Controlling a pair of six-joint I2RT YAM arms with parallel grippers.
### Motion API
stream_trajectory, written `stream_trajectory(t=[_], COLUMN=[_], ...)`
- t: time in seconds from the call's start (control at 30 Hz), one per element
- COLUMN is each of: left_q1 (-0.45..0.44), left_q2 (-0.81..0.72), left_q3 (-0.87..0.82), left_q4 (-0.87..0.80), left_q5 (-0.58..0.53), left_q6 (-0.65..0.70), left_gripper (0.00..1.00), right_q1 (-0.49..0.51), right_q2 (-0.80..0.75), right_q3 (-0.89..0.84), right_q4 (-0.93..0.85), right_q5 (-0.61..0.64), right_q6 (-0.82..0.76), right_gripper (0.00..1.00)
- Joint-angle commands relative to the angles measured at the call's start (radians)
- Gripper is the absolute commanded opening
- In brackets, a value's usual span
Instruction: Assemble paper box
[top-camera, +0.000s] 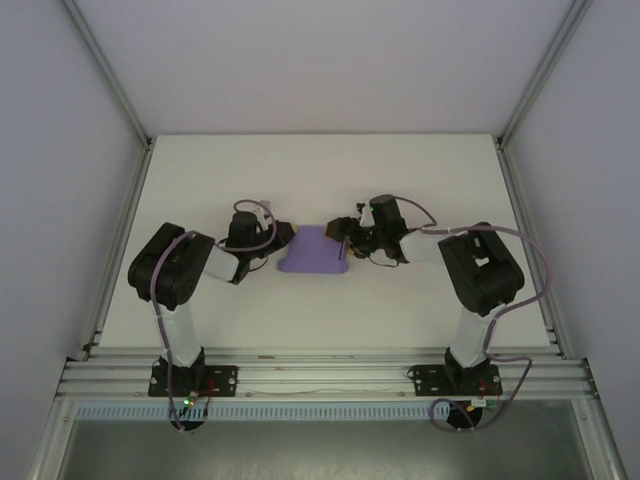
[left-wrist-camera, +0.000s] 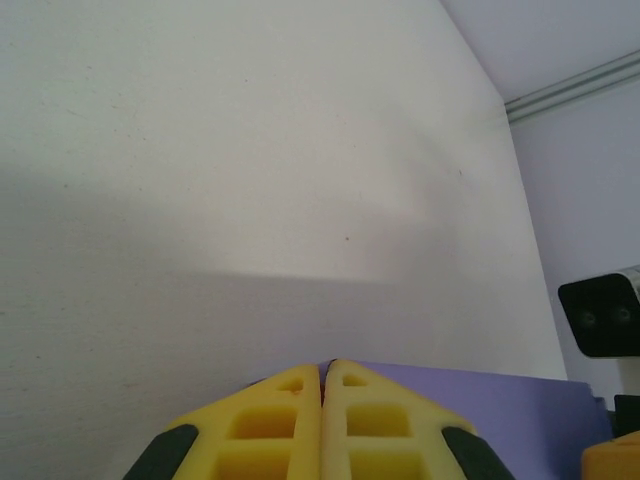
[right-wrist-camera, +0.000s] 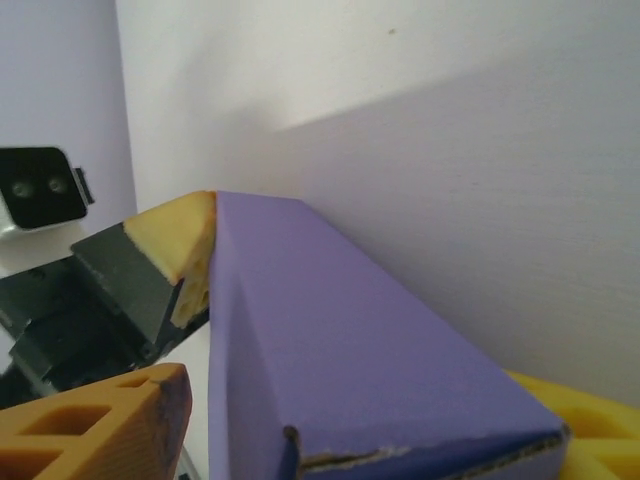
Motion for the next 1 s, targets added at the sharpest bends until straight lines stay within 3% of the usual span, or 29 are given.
stream_trajectory(t=[0.0,0.1,0.17,0.23,0.37,0.53,0.63,0.77,0.83,0.97], left_q1=[-0.001,0.000,0.001,0.000,-0.001,-0.027,-0.043,-0.105,-0.155,-0.247], left_q2=[0.044,0.027,-0.037,-0.092,-0.260,-0.488,-0.606,-0.698,-0.704,-0.679], left_q3=[-0.040,-0.035,-0.028,-0.021,0.021,0.092,0.109,0.149,0.178,0.218], left_q4=[-0.070,-0.095,-0.113,-0.130,-0.271,-0.549,-0.665,-0.908,-1.090,-1.154], left_q5=[0.010,0.005,0.000,0.004,-0.030,-0.072,0.033,0.158,0.228,-0.015], left_q6=[-0.004,0.023,0.048,0.085,0.231,0.618,0.835,1.139,1.363,1.450], left_gripper=[0.07,0.13,0.23,0.41,1.00,1.00,1.00,1.00,1.00,1.00], right_q1=[-0.004,-0.004,-0.004,-0.003,-0.007,-0.052,-0.098,-0.132,-0.135,-0.135], right_q2=[0.004,-0.008,-0.027,-0.050,-0.117,-0.156,-0.135,-0.116,-0.109,-0.068], right_q3=[-0.002,-0.012,-0.014,-0.007,0.003,0.118,0.190,0.230,0.252,0.302], right_q4=[0.107,0.155,0.148,0.099,-0.020,-0.401,-0.573,-0.626,-0.651,-0.776], right_q5=[-0.056,-0.071,-0.072,-0.059,-0.019,-0.021,-0.142,-0.283,-0.313,-0.393], right_q6=[0.049,0.086,0.093,0.089,0.116,0.227,0.313,0.435,0.456,0.472], right_gripper=[0.58,0.53,0.47,0.45,0.43,0.40,0.37,0.32,0.32,0.31])
